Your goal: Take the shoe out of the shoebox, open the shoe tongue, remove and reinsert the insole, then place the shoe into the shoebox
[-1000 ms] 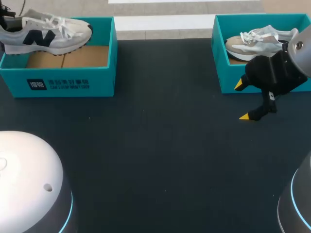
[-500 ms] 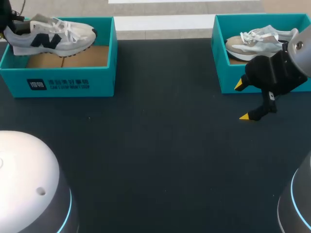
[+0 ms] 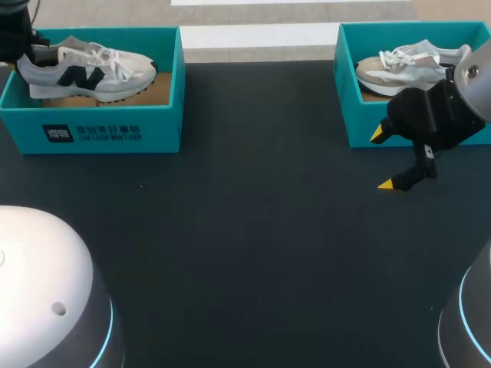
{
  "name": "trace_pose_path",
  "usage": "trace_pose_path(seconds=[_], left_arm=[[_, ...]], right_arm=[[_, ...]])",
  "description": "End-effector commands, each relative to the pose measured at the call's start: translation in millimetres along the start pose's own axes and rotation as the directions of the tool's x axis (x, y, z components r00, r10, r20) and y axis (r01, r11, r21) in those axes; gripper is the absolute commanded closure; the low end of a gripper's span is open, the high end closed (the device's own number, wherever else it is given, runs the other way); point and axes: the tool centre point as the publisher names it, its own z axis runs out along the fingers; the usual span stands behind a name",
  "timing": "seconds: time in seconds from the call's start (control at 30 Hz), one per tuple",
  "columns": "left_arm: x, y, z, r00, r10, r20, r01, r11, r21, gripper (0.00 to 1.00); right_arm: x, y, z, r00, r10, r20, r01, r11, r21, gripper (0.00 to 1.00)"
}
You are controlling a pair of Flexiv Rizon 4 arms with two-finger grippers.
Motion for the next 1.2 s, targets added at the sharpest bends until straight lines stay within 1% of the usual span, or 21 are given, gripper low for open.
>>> trace_pose_path(seconds=[0.03, 0.3, 0.5, 0.67, 0.87, 0.9, 0.93, 1.03, 1.1, 1.2], left_arm=[[-0.1, -3.4, 2.1, 1.0, 0.001, 0.008, -0.002, 1.0, 0.004, 1.0], [-2.3, -24.3, 15.2, 1.0, 0.028, 0.004, -0.028, 0.999, 0.038, 1.0], [-4.2, -34.2, 24.6, 0.999, 0.04, 0.0, -0.04, 0.997, 0.066, 1.0], [-6.5, -40.2, 33.2, 0.999, 0.043, 0.0, -0.043, 0.997, 0.064, 1.0], [-14.5, -46.2, 45.9, 0.998, 0.068, 0.008, -0.068, 0.997, 0.049, 1.0], [-16.7, -51.2, 43.6, 0.998, 0.07, 0.006, -0.07, 0.996, 0.055, 1.0], [-17.7, -51.8, 44.6, 0.998, 0.068, 0.0, -0.068, 0.996, 0.057, 1.0], [-21.7, -54.3, 50.7, 0.998, 0.062, -0.014, -0.061, 0.996, 0.064, 1.0], [-23.5, -51.1, 59.5, 0.998, 0.06, -0.016, -0.059, 0.996, 0.07, 1.0], [-26.4, -55.4, 62.2, 0.998, 0.057, -0.024, -0.055, 0.996, 0.073, 1.0]], right_arm=[[-0.4, 0.9, 1.7, 1.0, 0.001, 0.0, -0.001, 1.0, 0.004, 0.0], [-0.4, 0.9, 1.7, 1.0, 0.001, 0.0, -0.001, 1.0, 0.004, 0.0], [-0.4, 0.9, 1.7, 1.0, 0.001, 0.0, -0.001, 1.0, 0.004, 0.0], [-0.4, 0.9, 1.7, 1.0, 0.001, 0.0, -0.001, 1.0, 0.004, 0.0], [-0.4, 0.9, 1.7, 1.0, 0.001, 0.0, -0.001, 1.0, 0.004, 0.0], [-0.4, 0.9, 1.7, 1.0, 0.001, 0.0, -0.001, 1.0, 0.004, 0.0], [-0.4, 0.9, 1.7, 1.0, 0.001, 0.0, -0.001, 1.0, 0.004, 0.0], [-0.4, 0.9, 1.7, 1.0, 0.001, 0.0, -0.001, 1.0, 0.004, 0.0], [-0.4, 0.9, 1.7, 1.0, 0.001, 0.0, -0.001, 1.0, 0.004, 0.0], [-0.4, 0.9, 1.7, 1.0, 0.001, 0.0, -0.001, 1.0, 0.004, 0.0]])
